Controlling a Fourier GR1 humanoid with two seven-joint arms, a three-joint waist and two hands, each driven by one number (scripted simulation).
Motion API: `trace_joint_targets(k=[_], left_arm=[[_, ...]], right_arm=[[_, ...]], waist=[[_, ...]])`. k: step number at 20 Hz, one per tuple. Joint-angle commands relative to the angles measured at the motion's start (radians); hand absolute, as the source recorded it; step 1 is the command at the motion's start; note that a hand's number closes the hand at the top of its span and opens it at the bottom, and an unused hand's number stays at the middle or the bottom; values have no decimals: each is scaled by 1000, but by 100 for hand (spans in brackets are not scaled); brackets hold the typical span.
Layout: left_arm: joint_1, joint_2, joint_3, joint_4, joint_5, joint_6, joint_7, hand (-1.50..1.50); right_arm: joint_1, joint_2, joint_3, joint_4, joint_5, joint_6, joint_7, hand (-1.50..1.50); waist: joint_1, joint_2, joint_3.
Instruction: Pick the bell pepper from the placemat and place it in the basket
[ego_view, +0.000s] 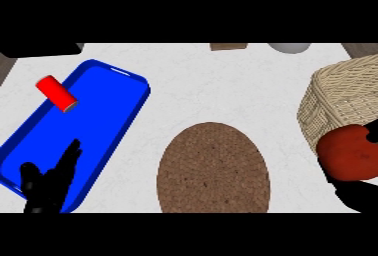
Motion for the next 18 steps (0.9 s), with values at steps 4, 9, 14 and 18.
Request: trace_joint_targets(k=[4, 9, 14, 18], left_arm=[[18, -20, -13, 96, -5, 1, 39, 0], [-58, 1, 0, 128, -3, -25, 53, 0], [-29, -31, -28, 121, -17, -21, 49, 0], [-43, -15, -9, 97, -5, -35, 68, 0]], right_arm=[[-67, -107, -319, -22, -412, 150, 39, 150], [-135, -204, -524, 221, -626, 275, -79, 150], [-120, -211, -610, 408, -674, 351, -237, 150], [-102, -186, -643, 532, -697, 383, -305, 150]], waist=[[15, 11, -12], [41, 18, -12], [63, 19, -12], [70, 19, -12]])
